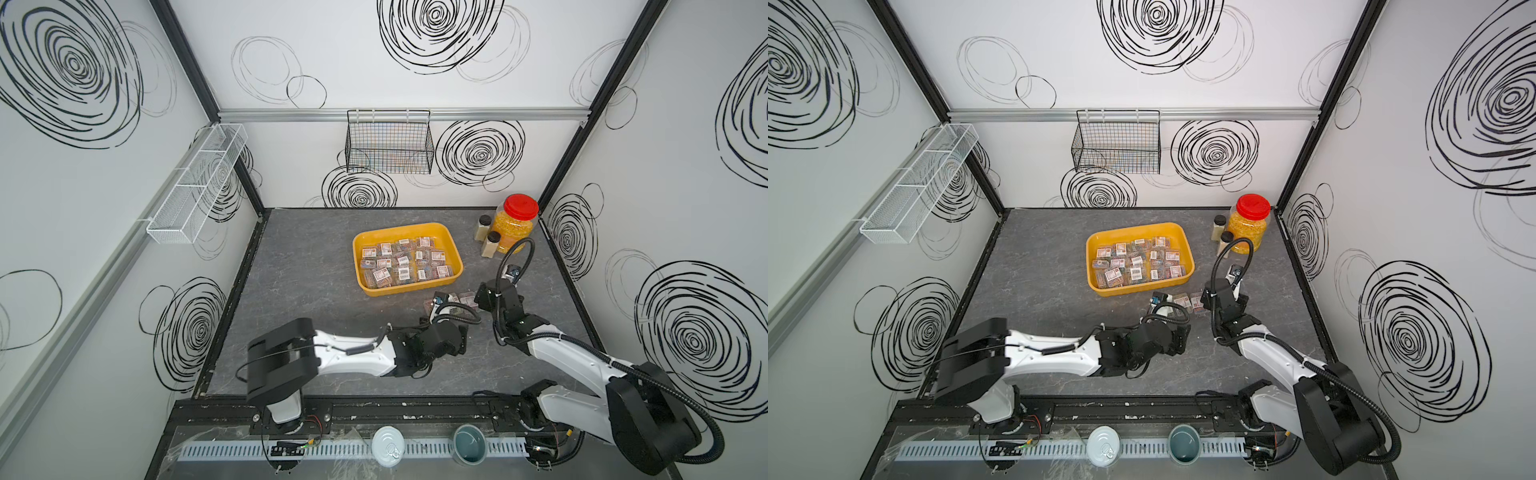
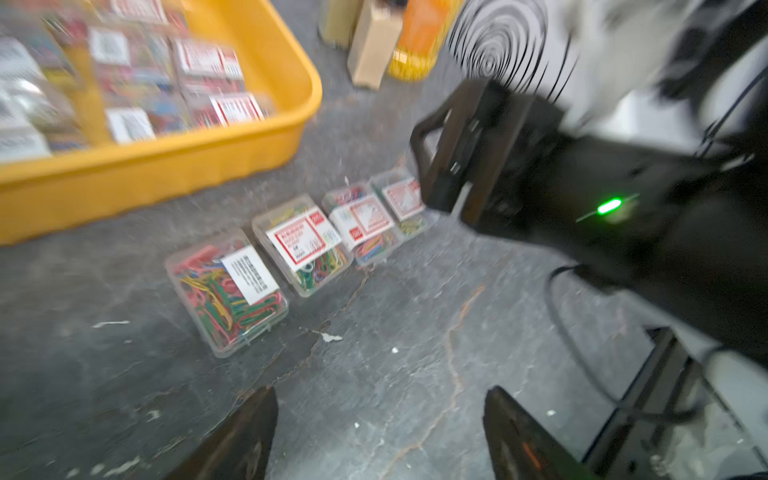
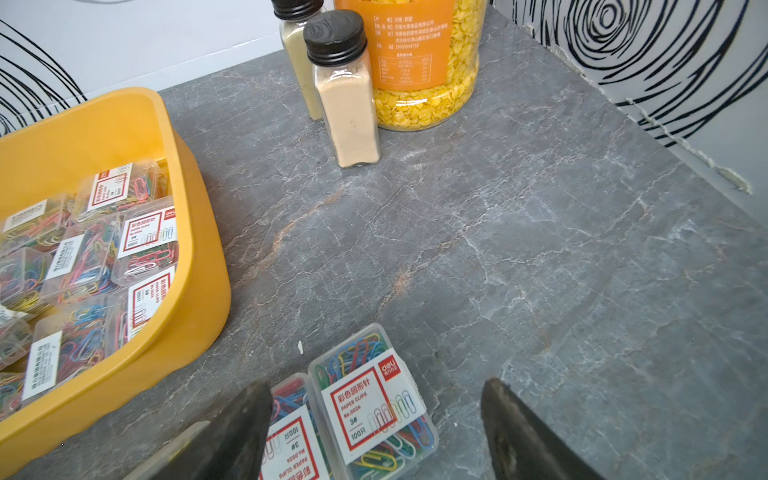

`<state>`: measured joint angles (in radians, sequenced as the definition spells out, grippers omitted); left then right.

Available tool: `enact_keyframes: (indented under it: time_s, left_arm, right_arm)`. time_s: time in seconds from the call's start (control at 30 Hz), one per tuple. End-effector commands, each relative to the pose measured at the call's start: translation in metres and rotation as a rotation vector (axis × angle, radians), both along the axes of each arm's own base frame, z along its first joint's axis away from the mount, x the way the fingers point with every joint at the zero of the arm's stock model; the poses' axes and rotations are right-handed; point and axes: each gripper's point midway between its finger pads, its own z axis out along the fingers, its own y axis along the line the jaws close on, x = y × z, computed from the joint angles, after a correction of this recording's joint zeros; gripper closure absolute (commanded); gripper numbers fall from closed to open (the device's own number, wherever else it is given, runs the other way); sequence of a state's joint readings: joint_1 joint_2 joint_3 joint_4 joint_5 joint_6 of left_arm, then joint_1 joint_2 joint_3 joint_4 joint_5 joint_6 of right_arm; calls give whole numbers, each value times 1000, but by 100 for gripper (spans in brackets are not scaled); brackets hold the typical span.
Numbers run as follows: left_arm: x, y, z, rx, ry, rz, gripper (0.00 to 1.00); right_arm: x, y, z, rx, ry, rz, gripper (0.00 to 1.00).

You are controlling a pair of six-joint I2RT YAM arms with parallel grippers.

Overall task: Take the paper clips out of the storage box
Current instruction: Adjust the boxed paper clips at the center of the board.

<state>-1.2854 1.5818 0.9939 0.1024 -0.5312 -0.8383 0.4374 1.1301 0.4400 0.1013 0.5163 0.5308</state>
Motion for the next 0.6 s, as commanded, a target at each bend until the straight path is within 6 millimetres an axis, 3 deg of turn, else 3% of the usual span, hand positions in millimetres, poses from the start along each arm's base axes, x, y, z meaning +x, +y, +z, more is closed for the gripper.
enact_keyframes:
  time_s: [0.0,0.13,0.23,0.37,0.57]
  left_arm:
    - [20,65,48,-39,-35,298,16]
    - [19,100,93,-173,-67,366,3]
    - [25,117,109,-220,-75,385,1]
    - [41,120,111,-215,-28,363,1]
    - [78,136,83,-225,101,347,1]
  right_arm:
    - [-7,3,10,47,-27,31,19]
    - [-12,33,38,175,-122,186,18]
    - [-13,59,64,226,-180,292,17]
    - [-6,94,81,221,-178,378,16]
    - [12,147,86,193,-168,470,15]
